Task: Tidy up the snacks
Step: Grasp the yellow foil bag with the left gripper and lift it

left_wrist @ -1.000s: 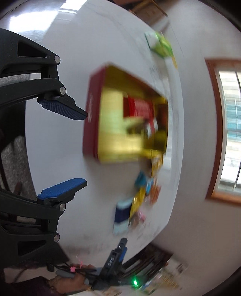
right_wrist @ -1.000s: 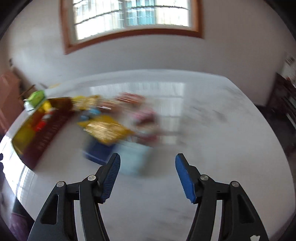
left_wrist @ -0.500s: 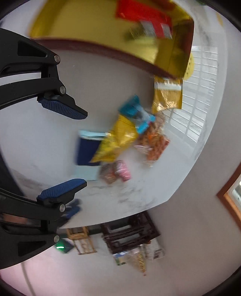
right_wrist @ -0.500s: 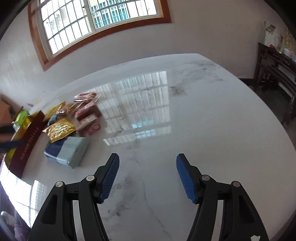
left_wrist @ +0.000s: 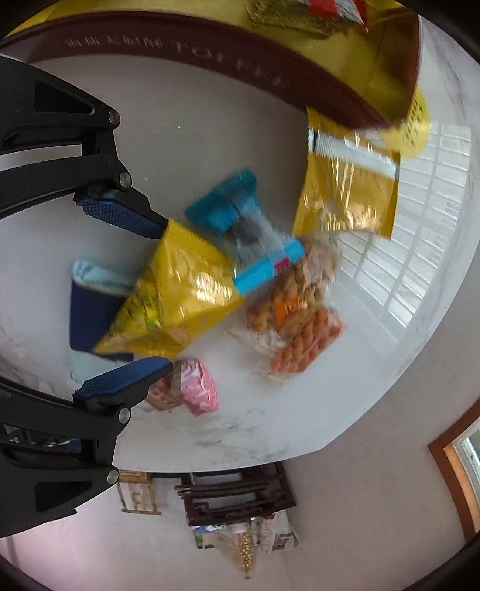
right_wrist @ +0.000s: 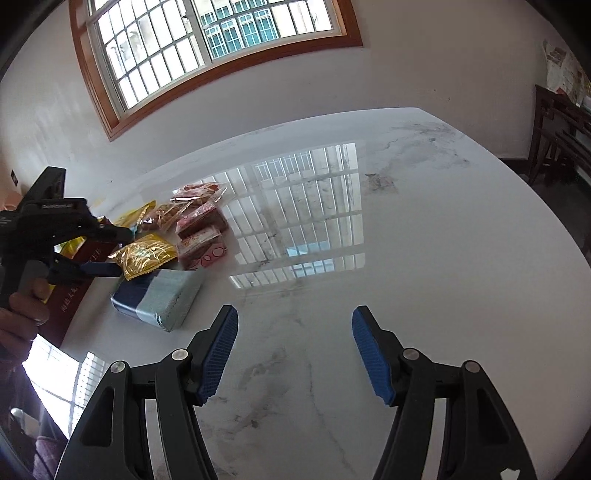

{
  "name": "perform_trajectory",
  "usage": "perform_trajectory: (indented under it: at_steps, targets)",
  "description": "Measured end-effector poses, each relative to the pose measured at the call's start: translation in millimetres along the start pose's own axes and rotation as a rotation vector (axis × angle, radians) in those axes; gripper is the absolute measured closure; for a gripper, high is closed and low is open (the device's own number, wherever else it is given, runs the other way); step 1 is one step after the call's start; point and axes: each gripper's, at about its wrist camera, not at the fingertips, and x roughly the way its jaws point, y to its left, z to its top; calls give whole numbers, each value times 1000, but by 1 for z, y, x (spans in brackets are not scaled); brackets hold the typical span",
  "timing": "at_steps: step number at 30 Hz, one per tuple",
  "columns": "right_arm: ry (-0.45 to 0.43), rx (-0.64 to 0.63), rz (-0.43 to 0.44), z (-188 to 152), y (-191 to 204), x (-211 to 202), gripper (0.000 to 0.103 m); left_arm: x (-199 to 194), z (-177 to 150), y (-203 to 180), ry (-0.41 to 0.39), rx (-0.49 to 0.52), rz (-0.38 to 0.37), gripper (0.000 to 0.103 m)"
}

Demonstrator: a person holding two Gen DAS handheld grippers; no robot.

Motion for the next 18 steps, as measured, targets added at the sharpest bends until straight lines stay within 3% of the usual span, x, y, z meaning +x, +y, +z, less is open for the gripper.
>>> perform_trajectory:
  at_steps: [5,7,9,13,18]
  targets:
    - [7,15,9,1,-3,2,37,14,-2,-16,-20,43,47,38]
    - [7,14,8,1,-2,1,35,18,-2,-18,-35,57,86,58]
    - [6,18,4,1,-2,1,34,20,-2,-17,-24,48,55,69]
    - [13,34,1,0,-4,3,34,5,-7,-22,-76,74,90,71]
    - [15,18,1,-3,0,3,34,-35,-25,-25,-139,114,30,71]
